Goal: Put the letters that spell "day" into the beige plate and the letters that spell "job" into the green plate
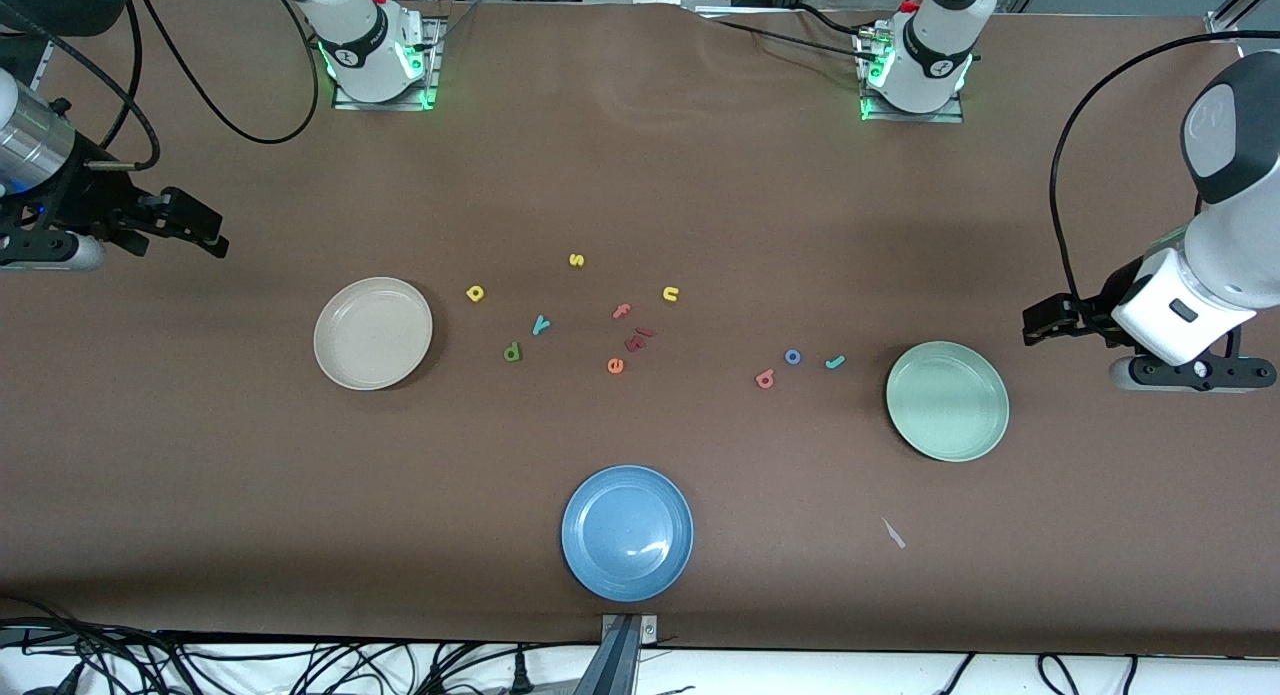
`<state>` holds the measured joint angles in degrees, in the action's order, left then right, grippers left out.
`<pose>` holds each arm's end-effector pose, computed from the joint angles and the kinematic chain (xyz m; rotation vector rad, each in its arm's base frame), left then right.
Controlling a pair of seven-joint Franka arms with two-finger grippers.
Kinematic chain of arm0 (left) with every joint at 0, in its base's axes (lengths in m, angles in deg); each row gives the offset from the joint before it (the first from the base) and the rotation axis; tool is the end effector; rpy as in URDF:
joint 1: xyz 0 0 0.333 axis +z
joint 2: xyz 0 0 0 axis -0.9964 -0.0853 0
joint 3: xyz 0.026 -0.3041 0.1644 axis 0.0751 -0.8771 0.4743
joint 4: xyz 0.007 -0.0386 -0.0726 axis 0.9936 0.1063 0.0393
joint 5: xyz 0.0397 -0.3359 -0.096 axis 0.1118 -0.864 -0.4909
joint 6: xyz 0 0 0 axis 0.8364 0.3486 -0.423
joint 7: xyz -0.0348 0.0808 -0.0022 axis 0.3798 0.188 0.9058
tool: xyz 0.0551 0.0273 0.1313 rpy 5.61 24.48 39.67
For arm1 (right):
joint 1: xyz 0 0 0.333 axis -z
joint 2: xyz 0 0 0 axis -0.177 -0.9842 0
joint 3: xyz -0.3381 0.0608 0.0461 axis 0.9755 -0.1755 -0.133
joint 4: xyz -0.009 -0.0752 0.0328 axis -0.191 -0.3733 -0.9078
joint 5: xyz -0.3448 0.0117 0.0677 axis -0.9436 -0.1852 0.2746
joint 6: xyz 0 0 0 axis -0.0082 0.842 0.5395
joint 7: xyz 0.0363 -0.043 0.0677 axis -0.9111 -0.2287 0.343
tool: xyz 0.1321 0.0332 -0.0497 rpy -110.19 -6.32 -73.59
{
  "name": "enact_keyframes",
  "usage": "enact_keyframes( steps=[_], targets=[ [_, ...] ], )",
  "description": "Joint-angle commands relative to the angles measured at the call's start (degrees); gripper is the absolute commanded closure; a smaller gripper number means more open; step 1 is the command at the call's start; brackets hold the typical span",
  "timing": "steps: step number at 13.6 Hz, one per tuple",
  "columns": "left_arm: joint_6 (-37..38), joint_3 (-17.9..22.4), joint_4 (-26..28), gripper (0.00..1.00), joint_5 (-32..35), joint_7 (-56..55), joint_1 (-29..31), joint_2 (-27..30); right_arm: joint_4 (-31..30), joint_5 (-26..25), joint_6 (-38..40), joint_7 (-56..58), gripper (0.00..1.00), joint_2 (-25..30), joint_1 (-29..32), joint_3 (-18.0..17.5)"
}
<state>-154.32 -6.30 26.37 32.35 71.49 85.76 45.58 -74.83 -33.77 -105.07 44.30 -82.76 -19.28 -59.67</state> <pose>0.6099 -0.0265 0.5165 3.1370 -0.0012 -0.0416 0.5280 0.0288 0.5742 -3.0899 0.0525 -0.0609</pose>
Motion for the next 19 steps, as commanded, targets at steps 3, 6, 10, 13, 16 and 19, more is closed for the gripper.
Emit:
enact_keyframes(
  steps=[3, 6, 10, 13, 16, 19],
  targets=[
    [-0.36, -0.03, 0.85, 0.0, -1.86, 1.45, 0.32, 0.81, 0.04, -1.45, -0.22, -0.12, 0.0, 0.32, -0.32, 0.01],
    [-0.27, -0.03, 0.77, 0.0, -1.86, 1.54, 0.32, 0.81, 0.04, -1.9, -0.04, -0.12, 0.0, 0.4, -0.32, 0.01],
    [-0.27, -0.03, 0.77, 0.0, -1.86, 1.54, 0.32, 0.81, 0.04, -3.04, 0.4, -0.12, 0.0, 0.4, -0.32, -0.08],
    [-0.18, -0.03, 0.77, 0.0, -1.86, 1.45, 0.32, 0.9, 0.04, -3.13, 0.4, -0.12, 0.0, 0.4, -0.32, -0.08],
    [-0.09, -0.03, 0.77, 0.0, -1.86, 1.45, 0.32, 0.9, 0.04, -3.04, 0.49, -0.03, 0.0, 0.49, -0.32, 0.01],
    [-0.09, -0.03, 0.77, 0.0, -1.86, 1.45, 0.32, 0.9, 0.03, -3.04, 0.57, -0.03, 0.0, 0.49, -0.32, 0.01]
  ],
)
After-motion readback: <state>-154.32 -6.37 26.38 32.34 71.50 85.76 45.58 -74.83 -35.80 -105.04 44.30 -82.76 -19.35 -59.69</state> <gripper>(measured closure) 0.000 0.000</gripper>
